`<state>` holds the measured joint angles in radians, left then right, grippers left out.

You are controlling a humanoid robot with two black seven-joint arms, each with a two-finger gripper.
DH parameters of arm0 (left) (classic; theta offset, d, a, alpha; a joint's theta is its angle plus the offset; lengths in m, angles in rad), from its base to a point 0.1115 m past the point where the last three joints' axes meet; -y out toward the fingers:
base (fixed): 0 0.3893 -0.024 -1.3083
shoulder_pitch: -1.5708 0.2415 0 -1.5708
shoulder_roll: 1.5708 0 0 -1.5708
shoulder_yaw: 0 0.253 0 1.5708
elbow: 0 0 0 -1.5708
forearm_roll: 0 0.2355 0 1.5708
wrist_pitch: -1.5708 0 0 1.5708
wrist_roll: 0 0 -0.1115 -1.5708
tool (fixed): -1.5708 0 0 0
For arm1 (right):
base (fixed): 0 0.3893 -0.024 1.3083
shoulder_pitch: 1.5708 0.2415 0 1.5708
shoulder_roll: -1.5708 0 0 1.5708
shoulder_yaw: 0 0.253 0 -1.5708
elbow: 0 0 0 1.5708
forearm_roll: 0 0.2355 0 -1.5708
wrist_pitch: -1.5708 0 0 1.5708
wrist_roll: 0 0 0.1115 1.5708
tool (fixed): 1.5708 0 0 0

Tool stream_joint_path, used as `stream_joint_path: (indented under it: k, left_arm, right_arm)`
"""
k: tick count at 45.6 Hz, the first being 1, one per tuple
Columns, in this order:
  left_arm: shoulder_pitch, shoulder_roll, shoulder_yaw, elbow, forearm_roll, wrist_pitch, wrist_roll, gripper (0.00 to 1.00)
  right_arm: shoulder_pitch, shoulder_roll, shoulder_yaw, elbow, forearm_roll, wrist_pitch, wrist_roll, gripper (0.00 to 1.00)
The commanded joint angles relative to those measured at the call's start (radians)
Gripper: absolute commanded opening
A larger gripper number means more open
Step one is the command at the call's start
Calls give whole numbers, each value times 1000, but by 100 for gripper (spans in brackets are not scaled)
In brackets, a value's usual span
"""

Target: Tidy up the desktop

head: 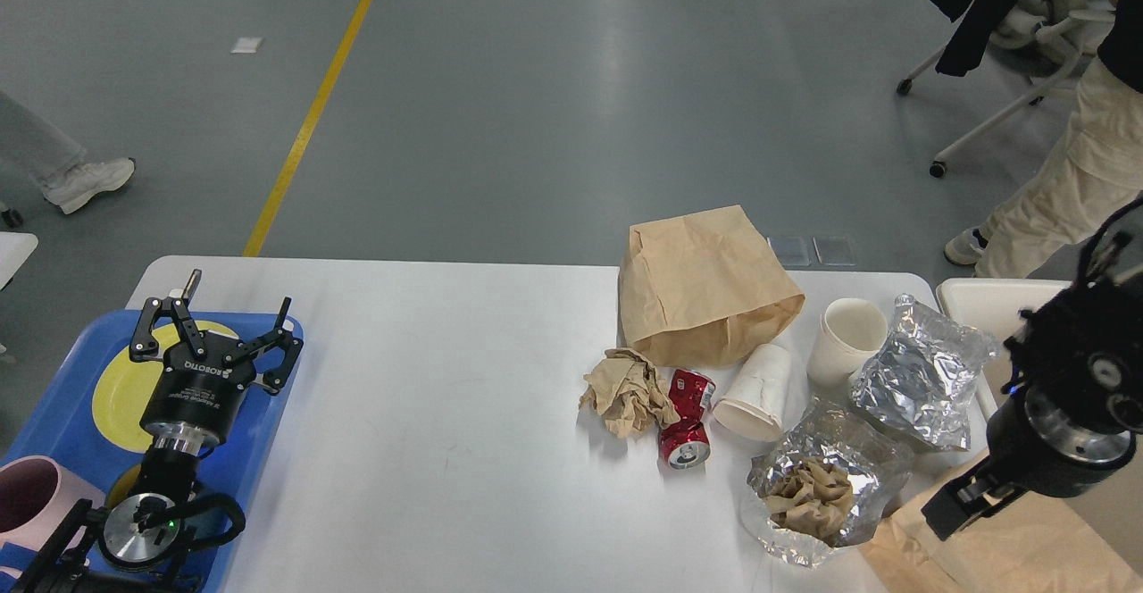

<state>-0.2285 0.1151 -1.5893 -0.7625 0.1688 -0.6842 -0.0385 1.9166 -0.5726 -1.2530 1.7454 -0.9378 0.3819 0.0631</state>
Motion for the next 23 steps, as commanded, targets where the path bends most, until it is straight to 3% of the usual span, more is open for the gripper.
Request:
stream_joint_path:
  k: [1,8,14,19,23]
  left_arm:
    - [0,0,0,0,0,0,0,97]
    - [0,0,0,0,1,0,0,97]
    - [0,0,0,0,1,0,0,97]
    - [0,0,0,0,0,0,0,97]
    - [0,0,0,0,0,0,0,97]
  right_arm:
    - [-180,2,98,-7,-107,-41,-14,84]
    - [-257,10,106,-27,-107,-167,-66,85]
    - [-333,20,104,-62,-104,-196,-88,88]
    - [-418,26,106,-182,-95,-204,-123,88]
    - [-471,20,106,-239,-95,-215,-126,90]
